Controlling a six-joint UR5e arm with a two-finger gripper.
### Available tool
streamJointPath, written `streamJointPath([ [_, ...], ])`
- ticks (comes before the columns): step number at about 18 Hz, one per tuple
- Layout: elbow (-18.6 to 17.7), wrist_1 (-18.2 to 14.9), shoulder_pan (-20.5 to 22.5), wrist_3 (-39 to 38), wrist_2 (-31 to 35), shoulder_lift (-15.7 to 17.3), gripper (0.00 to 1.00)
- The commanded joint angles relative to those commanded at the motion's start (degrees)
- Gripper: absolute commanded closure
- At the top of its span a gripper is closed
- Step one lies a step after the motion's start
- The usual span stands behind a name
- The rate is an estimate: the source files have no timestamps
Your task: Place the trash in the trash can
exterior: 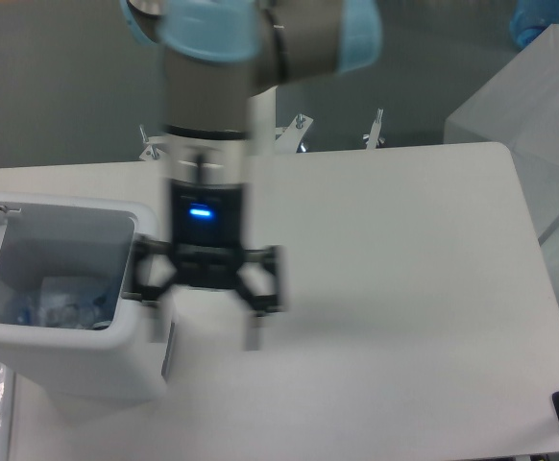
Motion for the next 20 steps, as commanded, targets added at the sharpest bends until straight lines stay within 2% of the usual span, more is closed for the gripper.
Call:
streamJointPath([
  [1,-0.53,0.00,0.27,6.66,4.21,0.00,0.00],
  [3,-0.80,-0.70,0.27,10.68,8.71,0.17,0.00],
  [6,-1.33,-2.20,0.36,11.04,9.52,0.53,0.00],
  [20,-0.89,-3.25,0.53,10.78,9.52,1.23,0.00],
])
